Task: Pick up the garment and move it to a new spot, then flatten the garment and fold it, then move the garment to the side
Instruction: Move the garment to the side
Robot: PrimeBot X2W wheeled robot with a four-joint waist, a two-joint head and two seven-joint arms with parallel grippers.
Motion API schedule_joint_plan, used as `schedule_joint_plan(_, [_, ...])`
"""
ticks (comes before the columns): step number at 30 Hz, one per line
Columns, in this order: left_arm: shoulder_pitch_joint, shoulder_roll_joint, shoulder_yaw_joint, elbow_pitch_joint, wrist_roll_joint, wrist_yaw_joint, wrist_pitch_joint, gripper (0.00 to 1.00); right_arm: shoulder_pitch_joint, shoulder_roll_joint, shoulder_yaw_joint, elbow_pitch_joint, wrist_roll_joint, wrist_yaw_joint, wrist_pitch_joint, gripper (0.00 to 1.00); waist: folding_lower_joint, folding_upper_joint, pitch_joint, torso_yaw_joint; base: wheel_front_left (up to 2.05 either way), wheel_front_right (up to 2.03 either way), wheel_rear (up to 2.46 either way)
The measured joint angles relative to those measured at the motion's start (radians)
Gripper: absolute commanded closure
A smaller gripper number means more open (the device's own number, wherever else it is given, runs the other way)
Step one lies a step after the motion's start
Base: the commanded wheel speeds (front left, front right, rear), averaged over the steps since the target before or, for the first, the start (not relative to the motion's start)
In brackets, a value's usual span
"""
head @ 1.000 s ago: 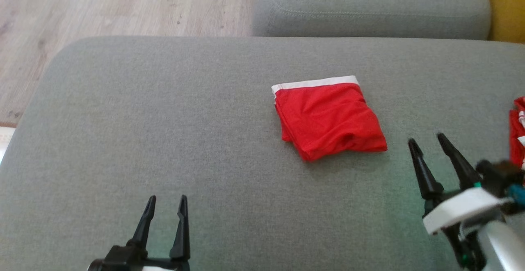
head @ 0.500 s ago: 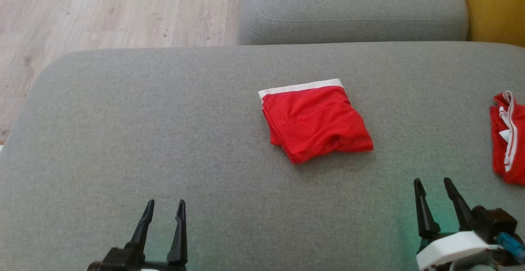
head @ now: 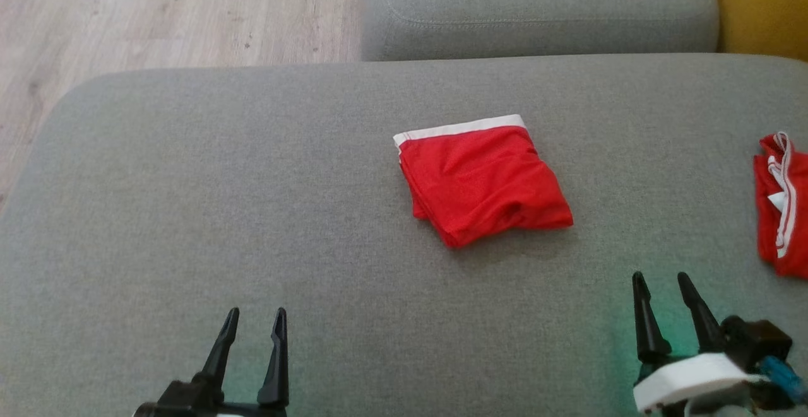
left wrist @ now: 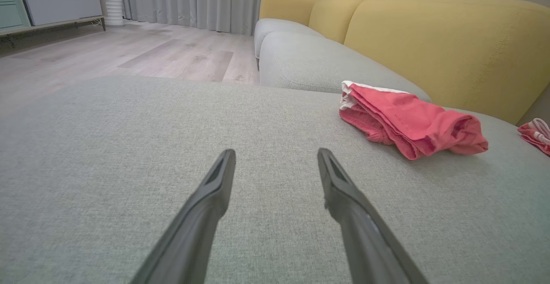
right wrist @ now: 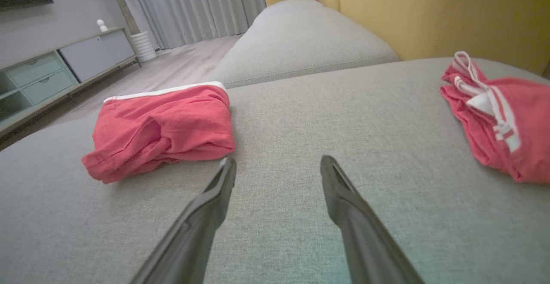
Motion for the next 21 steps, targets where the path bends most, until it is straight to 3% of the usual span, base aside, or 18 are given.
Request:
schedule_joint_plan(4, [-0.005,0.0,-0.001,-0.004,0.0,0.0,0.0,0.0,-0.065,-0.007,0.021,0.005,0.109,0.0,0.065,0.0,0.0,0.0,0.023,0.004,0.0,0.0,0.0])
schedule_joint_plan(10, [-0.042,0.0,-0.034,-0.01,-0.012,0.0,0.0,0.0,-0.309,-0.079,0.046,-0.027,0.26,0.0,0.338,0.0,0.0001,0.0,0.084,0.025,0.0,0.0,0.0])
schedule_joint_plan(14, [-0.091,-0.001,-0.071,-0.009,-0.022,0.0,0.0,0.0,-0.439,-0.093,0.052,0.012,0.345,0.0,0.536,0.0,0.0003,0.0,0.123,0.061,0.0,0.0,0.0])
schedule_joint_plan(21, [-0.116,-0.001,-0.105,-0.004,-0.051,0.01,0.0,0.0,-0.543,-0.105,0.027,0.15,0.35,0.0,0.692,0.0,0.0003,0.0,0.17,0.133,0.0,0.0,0.0])
